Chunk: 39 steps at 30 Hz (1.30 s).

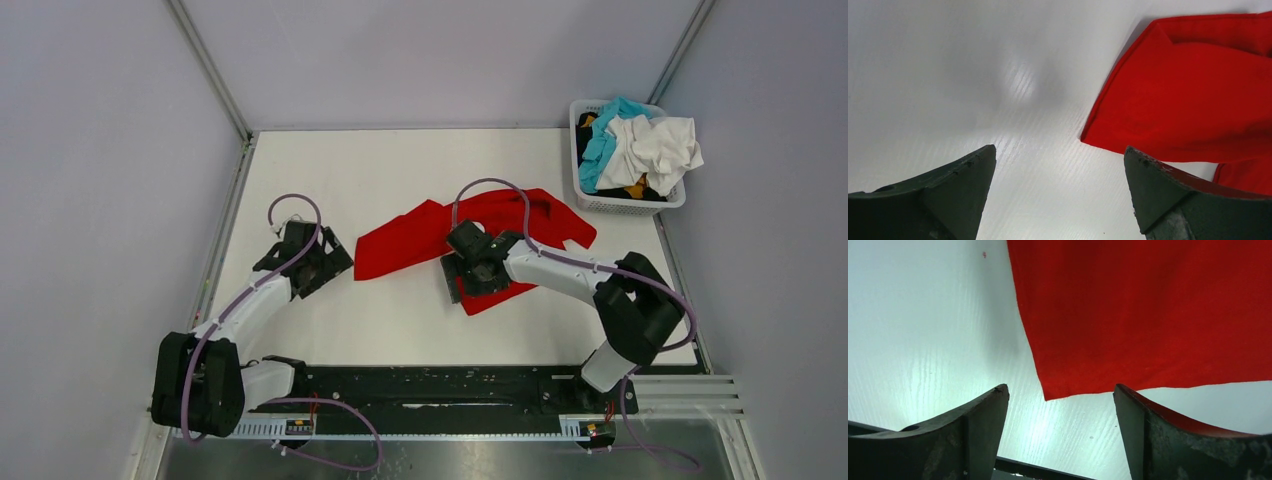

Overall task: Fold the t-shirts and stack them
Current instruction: Flatten out the tshirt

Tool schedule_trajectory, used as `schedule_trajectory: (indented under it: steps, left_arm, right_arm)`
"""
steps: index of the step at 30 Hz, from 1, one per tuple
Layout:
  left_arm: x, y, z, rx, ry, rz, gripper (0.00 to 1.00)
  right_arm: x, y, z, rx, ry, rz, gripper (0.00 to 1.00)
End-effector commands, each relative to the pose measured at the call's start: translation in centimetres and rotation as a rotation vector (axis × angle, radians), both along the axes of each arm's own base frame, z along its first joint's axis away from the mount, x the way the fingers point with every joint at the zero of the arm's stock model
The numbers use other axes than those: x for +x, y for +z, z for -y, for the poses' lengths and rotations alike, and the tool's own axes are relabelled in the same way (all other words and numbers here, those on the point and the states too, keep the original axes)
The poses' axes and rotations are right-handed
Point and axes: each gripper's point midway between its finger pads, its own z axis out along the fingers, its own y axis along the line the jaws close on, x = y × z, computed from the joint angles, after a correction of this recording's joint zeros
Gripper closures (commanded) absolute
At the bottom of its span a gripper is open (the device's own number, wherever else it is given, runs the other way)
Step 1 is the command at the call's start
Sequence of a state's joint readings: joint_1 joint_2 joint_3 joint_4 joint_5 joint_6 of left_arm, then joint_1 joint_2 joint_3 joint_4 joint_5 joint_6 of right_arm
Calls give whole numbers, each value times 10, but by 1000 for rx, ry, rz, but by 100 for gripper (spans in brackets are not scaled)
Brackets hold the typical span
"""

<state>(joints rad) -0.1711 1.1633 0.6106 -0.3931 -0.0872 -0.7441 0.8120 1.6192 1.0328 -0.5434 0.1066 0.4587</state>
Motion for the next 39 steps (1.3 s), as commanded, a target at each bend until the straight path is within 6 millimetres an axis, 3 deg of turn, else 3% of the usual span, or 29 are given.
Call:
schedule_trajectory:
  steps: [1,8,12,18,21,28,39]
  left_arm:
    - [7,0,10,-51,-15,24,1]
    - [7,0,12,-54,-19,21,1]
    - [7,0,14,-45,-31,21,1]
    - [7,-2,19,-44,-50,11,1]
    - [6,-3,22,-45,-59,2,1]
    - [4,-13,31,-44,-77,-47,6]
    - [8,-28,58,43,-168,-132,19]
  right_arm:
    - [-14,-21,-2,-20,-24,-62,20]
    - [-9,-45,2,-89,-43,-63,35]
    - [-11,-53,18,-176,-65,-75,46]
    - [-17,-56,36,-227,-109,-64,83]
    - [-14,-45,48,-258,-126,-16,96]
    - [-6,-15,76,-224,-160,85,100]
    - [-4,-14,104,-183,-207,71,100]
